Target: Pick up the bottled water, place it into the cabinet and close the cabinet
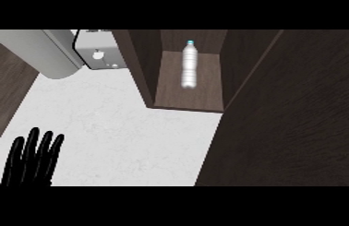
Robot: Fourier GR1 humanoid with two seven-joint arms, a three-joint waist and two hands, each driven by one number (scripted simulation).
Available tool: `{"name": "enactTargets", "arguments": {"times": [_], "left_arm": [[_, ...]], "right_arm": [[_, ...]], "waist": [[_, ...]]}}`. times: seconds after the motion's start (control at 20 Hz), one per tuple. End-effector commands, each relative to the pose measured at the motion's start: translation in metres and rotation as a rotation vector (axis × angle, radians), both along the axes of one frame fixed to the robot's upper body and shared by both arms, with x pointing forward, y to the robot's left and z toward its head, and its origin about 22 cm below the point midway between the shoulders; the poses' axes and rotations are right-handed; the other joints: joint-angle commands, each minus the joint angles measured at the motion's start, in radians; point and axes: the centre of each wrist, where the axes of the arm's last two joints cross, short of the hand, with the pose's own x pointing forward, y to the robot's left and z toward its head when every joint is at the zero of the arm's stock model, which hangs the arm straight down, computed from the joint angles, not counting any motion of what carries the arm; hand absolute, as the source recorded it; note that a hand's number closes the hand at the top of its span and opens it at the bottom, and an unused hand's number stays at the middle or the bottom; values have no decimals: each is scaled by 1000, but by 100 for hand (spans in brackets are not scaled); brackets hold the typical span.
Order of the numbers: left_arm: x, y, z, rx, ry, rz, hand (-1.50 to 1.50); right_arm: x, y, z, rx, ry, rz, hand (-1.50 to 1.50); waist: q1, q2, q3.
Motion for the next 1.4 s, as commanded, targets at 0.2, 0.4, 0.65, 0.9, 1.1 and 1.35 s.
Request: {"name": "enactTargets", "arguments": {"times": [0.2, 0.4, 0.65, 0.9, 1.1, 1.35], "left_arm": [[-1, 8, 1, -2, -14, -5, -150], [0, 10, 6, -3, -19, -31, -150], [3, 12, 10, -9, -43, -60, -150], [4, 14, 8, 4, -37, -90, -150], [5, 19, 13, 14, -49, -76, -150], [1, 20, 8, 2, -33, -57, -150]], "right_arm": [[14, 33, -1, 157, 74, -91, 150], [16, 32, -4, 179, 127, -71, 150], [18, 43, -22, 163, 294, 71, 150], [21, 48, -43, 148, 505, 220, 150], [35, 36, -39, 242, 536, 101, 150], [43, 7, -36, 384, 489, -129, 150]], "waist": [[25, 9, 0], [38, 19, 1], [79, 41, 1], [116, 57, 1], [94, 46, 2], [48, 39, 4]]}}
